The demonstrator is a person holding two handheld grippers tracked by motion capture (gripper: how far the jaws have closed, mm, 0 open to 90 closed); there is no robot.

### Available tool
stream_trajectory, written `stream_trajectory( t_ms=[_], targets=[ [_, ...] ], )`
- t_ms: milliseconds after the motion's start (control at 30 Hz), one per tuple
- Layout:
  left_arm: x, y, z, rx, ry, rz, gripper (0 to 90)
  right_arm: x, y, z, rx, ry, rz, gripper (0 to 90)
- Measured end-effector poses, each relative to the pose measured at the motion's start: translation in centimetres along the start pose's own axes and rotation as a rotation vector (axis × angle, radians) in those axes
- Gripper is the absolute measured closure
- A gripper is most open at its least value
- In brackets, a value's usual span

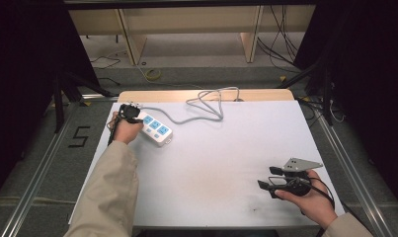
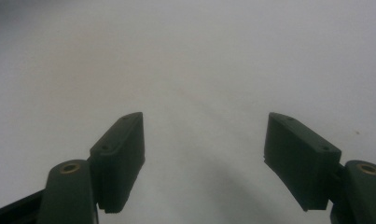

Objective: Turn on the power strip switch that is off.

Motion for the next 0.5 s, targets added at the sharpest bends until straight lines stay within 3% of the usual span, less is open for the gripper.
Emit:
stream_trajectory(
  t_ms=[500],
  targets=[
    [-0.05, -0.08, -0.02, 0.003, -0.005, 0.021, 89.9, 0.06, -0.05, -0.03, 0.001, 0.001, 0.0, 29.5]
  ],
)
Point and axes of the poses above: each handheld gripper's, and its own axes: y roughly forward along the jaws, x roughly out of its underside, z roughly to its right, the point moved 10 cm from there along y, roughly forward along the jaws, and after that the axes turned 6 degrees about -z, right-handed, at the moved point
